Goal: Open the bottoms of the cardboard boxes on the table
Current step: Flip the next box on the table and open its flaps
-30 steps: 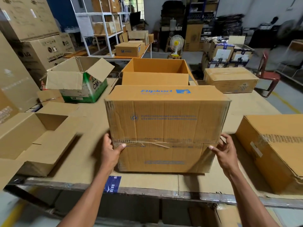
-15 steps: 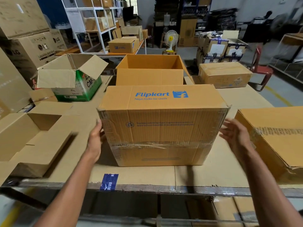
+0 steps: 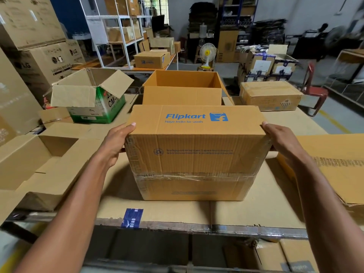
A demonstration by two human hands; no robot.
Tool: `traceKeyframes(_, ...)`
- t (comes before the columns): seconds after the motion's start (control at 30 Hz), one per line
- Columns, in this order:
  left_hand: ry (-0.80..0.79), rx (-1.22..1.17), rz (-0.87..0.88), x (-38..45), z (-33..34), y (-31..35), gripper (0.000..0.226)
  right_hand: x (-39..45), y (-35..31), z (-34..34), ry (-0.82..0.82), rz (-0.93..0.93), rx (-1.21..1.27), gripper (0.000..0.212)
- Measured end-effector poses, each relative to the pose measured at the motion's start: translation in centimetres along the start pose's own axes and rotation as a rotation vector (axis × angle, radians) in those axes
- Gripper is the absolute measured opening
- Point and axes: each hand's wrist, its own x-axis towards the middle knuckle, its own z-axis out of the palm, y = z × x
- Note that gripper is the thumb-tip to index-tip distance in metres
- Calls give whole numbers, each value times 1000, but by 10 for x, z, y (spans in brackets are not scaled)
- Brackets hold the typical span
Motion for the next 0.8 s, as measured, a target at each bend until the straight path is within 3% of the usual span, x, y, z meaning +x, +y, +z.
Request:
traceKeyframes(0.13, -16, 9, 77, -2, -9, -11, 57, -10, 3, -11, -54, -63, 99, 38)
traceKeyframes(0.23, -31, -33, 154, -15, -3, -17, 39, -12, 14, -14, -56, -115, 188, 33)
traceKeyframes(0.4, -24, -26, 139, -36, 1, -64, 71, -21, 73, -7, -44, -65, 354, 69)
traceKeyframes(0.5, 22, 8, 62, -53, 6, -98, 80, -41, 115, 8, -11, -3, 350, 74)
traceKeyframes(0.67, 72, 21, -54, -73, 11, -152, 70, -69, 167, 36, 55, 84, 224, 44)
traceKeyframes(0.8, 57, 49, -174, -81, 13, -192, 54, -91, 189, 58, 44, 178, 211, 37)
